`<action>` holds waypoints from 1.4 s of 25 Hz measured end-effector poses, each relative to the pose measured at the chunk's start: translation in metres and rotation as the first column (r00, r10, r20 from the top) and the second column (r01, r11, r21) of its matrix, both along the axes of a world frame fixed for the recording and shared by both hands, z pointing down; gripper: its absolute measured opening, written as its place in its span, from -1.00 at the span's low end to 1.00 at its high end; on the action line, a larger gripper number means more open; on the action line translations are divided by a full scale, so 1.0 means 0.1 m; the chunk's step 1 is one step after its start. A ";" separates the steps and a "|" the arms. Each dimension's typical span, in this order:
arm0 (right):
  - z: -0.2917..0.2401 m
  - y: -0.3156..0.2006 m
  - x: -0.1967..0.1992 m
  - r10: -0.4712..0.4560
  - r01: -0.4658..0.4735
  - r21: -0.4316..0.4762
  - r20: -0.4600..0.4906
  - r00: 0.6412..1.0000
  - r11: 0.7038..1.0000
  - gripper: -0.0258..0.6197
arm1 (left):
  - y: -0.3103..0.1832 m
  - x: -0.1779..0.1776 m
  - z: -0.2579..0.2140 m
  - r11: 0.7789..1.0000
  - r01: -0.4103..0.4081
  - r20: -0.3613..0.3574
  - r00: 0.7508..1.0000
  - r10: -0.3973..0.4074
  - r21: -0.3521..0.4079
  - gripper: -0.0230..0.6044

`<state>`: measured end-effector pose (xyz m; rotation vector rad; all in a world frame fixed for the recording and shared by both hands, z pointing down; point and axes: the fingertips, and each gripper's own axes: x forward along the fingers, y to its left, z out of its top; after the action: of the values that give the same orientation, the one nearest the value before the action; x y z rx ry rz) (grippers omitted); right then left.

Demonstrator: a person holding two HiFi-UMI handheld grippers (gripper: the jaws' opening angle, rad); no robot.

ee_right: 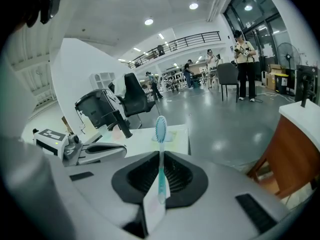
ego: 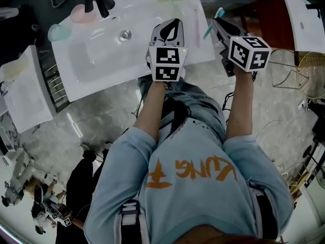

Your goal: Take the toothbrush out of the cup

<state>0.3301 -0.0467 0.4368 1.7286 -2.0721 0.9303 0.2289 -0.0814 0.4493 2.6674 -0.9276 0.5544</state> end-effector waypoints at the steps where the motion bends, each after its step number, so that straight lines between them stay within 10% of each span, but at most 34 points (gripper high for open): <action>1: 0.05 0.01 0.00 -0.007 0.007 -0.009 0.009 1.000 1.000 -0.81 | 0.02 0.01 0.04 1.000 0.002 0.004 1.000 -0.002 -0.006 -0.86; 20: 0.84 -0.19 0.02 0.095 -0.070 -0.096 0.284 0.954 0.993 -0.81 | 0.11 -0.13 0.45 0.995 0.064 0.050 0.997 -0.060 -0.071 -0.86; 35: 1.13 -0.27 0.14 0.248 -0.207 -0.162 0.304 0.920 0.965 -0.81 | 0.07 -0.23 0.60 0.991 0.083 0.079 0.994 -0.076 -0.100 -0.86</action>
<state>0.3441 -0.0736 0.5500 1.8820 -1.9676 1.4724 0.2055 -0.0746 0.5089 2.5215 -0.9931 0.6693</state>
